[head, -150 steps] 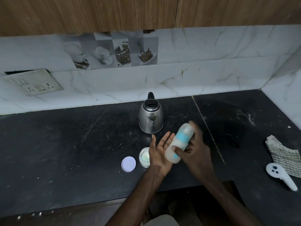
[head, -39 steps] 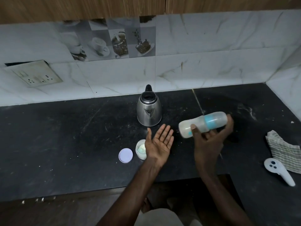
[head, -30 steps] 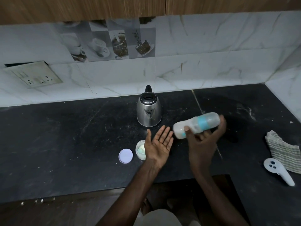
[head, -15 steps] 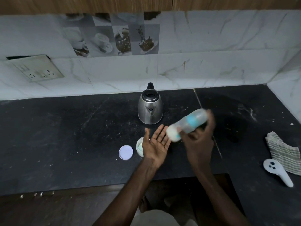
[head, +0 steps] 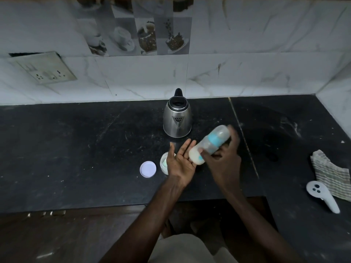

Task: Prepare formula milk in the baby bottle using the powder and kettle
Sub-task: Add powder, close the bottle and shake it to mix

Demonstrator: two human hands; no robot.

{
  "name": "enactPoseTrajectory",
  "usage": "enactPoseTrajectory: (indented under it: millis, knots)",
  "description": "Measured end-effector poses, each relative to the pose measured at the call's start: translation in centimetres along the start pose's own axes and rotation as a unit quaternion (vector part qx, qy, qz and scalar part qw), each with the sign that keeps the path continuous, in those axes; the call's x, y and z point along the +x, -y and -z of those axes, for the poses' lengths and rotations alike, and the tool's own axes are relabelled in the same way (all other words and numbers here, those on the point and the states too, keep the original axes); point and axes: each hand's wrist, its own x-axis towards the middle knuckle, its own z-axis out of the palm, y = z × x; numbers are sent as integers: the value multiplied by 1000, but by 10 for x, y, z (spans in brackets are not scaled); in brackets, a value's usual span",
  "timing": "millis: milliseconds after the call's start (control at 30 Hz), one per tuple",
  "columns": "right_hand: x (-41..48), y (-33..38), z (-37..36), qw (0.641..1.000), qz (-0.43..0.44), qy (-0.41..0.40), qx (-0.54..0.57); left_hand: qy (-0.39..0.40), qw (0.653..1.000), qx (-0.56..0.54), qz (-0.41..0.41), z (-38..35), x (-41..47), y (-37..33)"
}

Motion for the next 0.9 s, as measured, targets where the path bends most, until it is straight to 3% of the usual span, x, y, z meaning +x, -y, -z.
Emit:
enactPoseTrajectory:
  millis: [67, 100, 200, 267, 367, 467, 500, 633, 733, 800, 867, 900]
  knots:
    - [8, 1, 3, 992, 14, -96, 84, 7, 1000, 13, -9, -1, 2, -5]
    - [11, -1, 1, 990, 15, -106, 91, 9, 1000, 12, -9, -1, 2, -7]
    - [0, -3, -10, 999, -9, 39, -2, 7, 1000, -7, 2, 1, 2, -4]
    - [1, -6, -8, 999, -14, 30, 12, 1, 1000, 0, -3, -4, 3, -5]
    - [7, -6, -6, 991, -2, -82, 107, 8, 1000, 23, -11, -4, 4, -8]
    - [-6, -9, -13, 999, 2, 37, 8, 6, 1000, -4, 4, -3, 8, -4]
    - [-7, -12, -11, 999, 0, 39, -1, 3, 1000, 0, 3, -3, 9, -3]
    - [4, -4, -5, 986, -4, -121, 115, 1, 1000, 19, -6, -7, 10, -7]
    - [-4, -8, -8, 1000, -8, -27, 12, -5, 1000, 12, 4, -9, 7, -4]
    - [-1, -6, -2, 998, -11, -58, 35, -7, 1000, 26, -5, -13, 6, -7]
    - [10, -7, 4, 983, -10, -145, 113, 7, 999, 31, -6, -11, 8, -9]
    - [14, -4, 3, 985, -10, -137, 101, 5, 1000, 26, -4, -10, 8, -9]
